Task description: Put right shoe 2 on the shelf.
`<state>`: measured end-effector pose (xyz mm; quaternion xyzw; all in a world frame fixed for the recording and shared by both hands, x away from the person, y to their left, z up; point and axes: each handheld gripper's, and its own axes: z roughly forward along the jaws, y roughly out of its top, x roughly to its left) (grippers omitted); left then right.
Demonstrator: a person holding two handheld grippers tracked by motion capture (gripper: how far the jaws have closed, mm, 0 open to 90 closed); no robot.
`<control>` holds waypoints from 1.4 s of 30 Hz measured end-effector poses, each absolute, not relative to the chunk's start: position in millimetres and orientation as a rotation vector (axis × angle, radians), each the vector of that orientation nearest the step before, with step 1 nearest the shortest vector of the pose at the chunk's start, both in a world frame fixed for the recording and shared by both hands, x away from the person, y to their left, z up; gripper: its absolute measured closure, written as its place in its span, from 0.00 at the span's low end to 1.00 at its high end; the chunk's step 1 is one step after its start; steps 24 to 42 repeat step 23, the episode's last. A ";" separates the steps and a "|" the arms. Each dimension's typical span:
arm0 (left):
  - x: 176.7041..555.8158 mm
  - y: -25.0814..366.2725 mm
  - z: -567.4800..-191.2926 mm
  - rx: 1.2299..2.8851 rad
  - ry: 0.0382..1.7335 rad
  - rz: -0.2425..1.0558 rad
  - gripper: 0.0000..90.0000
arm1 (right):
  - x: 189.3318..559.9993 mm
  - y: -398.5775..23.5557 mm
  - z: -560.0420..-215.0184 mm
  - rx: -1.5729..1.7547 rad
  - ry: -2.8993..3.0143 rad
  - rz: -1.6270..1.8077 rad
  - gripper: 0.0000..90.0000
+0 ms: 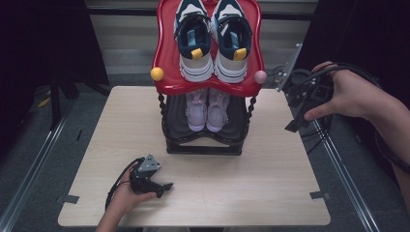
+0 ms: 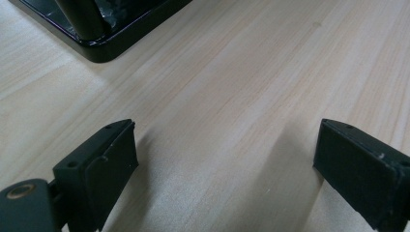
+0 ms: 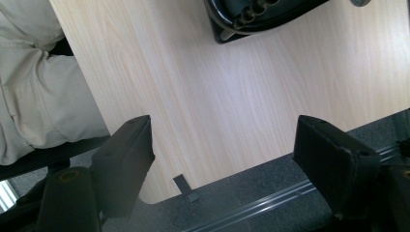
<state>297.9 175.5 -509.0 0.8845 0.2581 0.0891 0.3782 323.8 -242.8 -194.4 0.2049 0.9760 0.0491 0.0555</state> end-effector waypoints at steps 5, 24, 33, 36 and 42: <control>298.0 175.5 -509.1 2.260 0.659 0.229 0.09 | 322.2 -248.3 -207.7 0.631 2.968 0.159 0.24; 298.1 175.5 -509.0 2.261 0.657 0.231 0.09 | 315.1 -257.8 -264.2 0.655 3.011 0.162 0.24; 298.1 175.5 -509.0 2.261 0.657 0.231 0.09 | 315.1 -257.8 -264.2 0.655 3.011 0.162 0.24; 298.1 175.5 -509.0 2.261 0.657 0.231 0.09 | 315.1 -257.8 -264.2 0.655 3.011 0.162 0.24; 298.1 175.5 -509.0 2.261 0.657 0.231 0.09 | 315.1 -257.8 -264.2 0.655 3.011 0.162 0.24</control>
